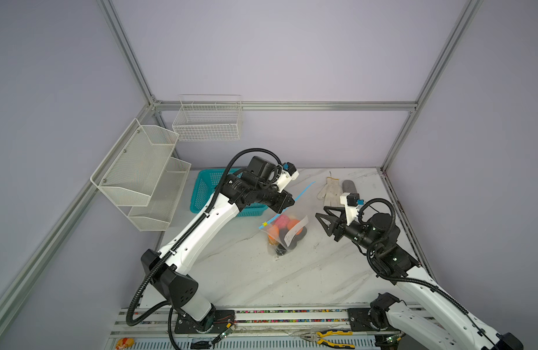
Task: Place the food in the zip-top bag and seal the zipper
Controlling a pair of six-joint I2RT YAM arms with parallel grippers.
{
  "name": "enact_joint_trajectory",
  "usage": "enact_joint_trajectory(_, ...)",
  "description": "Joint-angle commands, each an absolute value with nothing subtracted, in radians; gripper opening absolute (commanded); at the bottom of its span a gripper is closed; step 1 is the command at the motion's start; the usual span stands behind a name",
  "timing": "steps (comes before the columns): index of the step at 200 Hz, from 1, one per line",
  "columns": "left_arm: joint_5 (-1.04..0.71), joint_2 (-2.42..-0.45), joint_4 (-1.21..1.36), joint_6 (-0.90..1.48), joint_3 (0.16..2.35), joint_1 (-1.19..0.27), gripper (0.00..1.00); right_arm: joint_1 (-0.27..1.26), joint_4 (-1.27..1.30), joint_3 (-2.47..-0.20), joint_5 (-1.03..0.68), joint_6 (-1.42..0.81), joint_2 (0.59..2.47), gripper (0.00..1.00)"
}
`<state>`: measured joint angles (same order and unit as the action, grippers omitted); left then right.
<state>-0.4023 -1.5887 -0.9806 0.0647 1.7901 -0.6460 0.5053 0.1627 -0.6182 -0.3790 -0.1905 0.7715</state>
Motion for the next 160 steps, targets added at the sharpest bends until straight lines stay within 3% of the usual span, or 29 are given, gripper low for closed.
enact_joint_trajectory(1,-0.399,-1.550,-0.945,0.082,1.865,-0.700,0.00,0.513,0.172,-0.602,-0.344,-0.297,0.698,0.53)
enact_joint_trajectory(52,-0.371,-1.615,-0.960,0.152,1.966,-0.843,0.00,0.516,-0.051,-0.687,-0.264,-0.323,0.593,0.57)
enact_joint_trajectory(89,-0.304,-1.651,-0.957,0.118,1.954,-0.851,0.00,0.516,-0.054,-0.697,-0.205,-0.365,0.585,0.58)
enact_joint_trajectory(160,-0.289,-1.922,-0.839,0.002,1.992,-0.571,0.00,0.517,0.101,-0.635,-0.184,-0.379,0.727,0.57)
